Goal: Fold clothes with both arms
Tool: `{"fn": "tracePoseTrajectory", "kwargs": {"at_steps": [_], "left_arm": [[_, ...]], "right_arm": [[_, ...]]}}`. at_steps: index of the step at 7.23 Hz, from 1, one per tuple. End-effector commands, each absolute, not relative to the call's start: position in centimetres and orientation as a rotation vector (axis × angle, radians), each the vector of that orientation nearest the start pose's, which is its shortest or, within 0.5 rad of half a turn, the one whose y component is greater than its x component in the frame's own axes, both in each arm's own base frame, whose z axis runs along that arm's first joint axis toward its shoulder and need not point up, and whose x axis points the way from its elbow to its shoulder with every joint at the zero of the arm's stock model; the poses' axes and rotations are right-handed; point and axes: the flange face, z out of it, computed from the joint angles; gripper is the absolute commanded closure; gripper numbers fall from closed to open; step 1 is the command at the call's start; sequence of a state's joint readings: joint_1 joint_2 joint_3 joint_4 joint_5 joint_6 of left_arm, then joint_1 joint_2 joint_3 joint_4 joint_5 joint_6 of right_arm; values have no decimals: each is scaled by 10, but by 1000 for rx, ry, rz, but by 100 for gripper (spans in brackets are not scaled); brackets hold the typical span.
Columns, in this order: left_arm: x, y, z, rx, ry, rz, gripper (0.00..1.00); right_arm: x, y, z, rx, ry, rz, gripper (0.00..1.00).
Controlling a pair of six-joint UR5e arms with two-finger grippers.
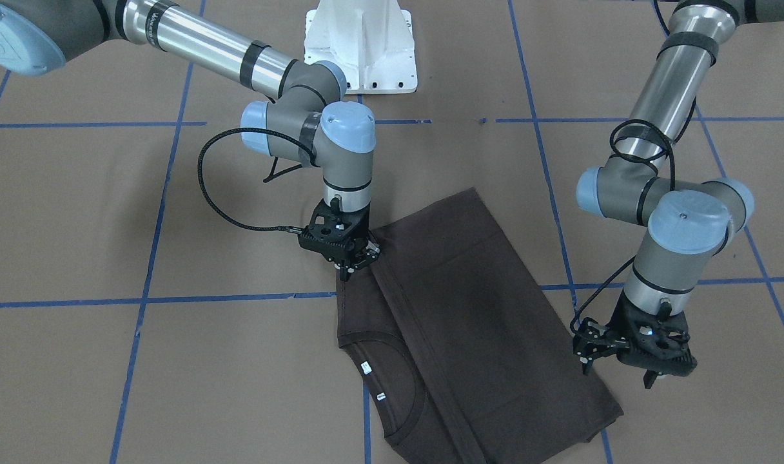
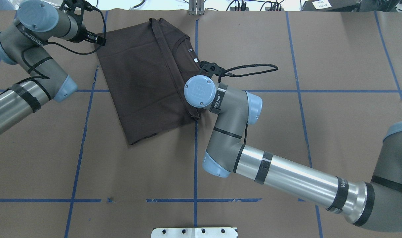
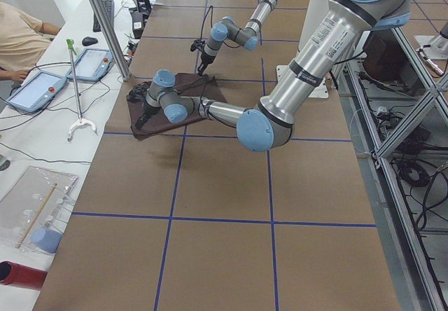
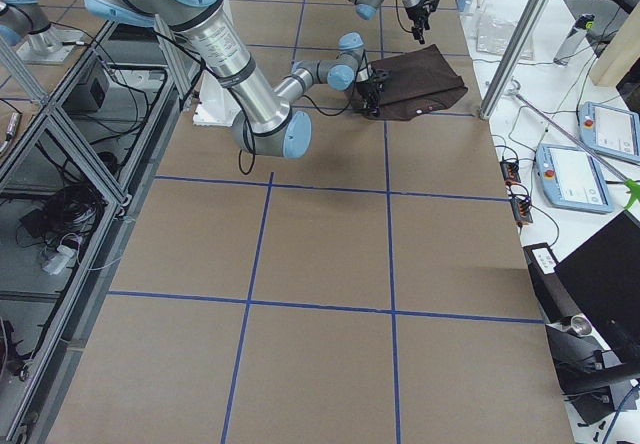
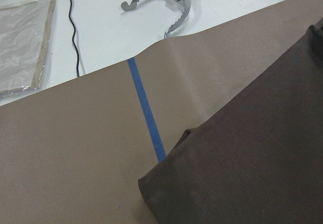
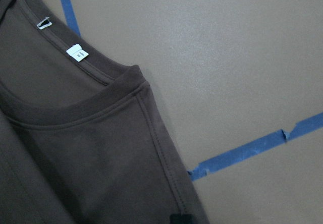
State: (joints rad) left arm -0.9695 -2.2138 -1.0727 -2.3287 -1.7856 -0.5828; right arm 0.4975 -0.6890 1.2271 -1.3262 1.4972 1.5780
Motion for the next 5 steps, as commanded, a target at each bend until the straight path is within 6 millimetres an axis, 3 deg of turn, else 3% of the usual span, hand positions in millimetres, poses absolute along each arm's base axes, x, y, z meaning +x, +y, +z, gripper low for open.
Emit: {"fn": "tracePoseTrajectory", "kwargs": {"at_steps": [1,5], "left_arm": [[349,-707,428,635,668,114,0],[349,-706,432,631,666,114,0]], "right_arm": [[-640,-508,239,269,-734,485,29],[-642,-506,241,267,-731,481,33]]}}
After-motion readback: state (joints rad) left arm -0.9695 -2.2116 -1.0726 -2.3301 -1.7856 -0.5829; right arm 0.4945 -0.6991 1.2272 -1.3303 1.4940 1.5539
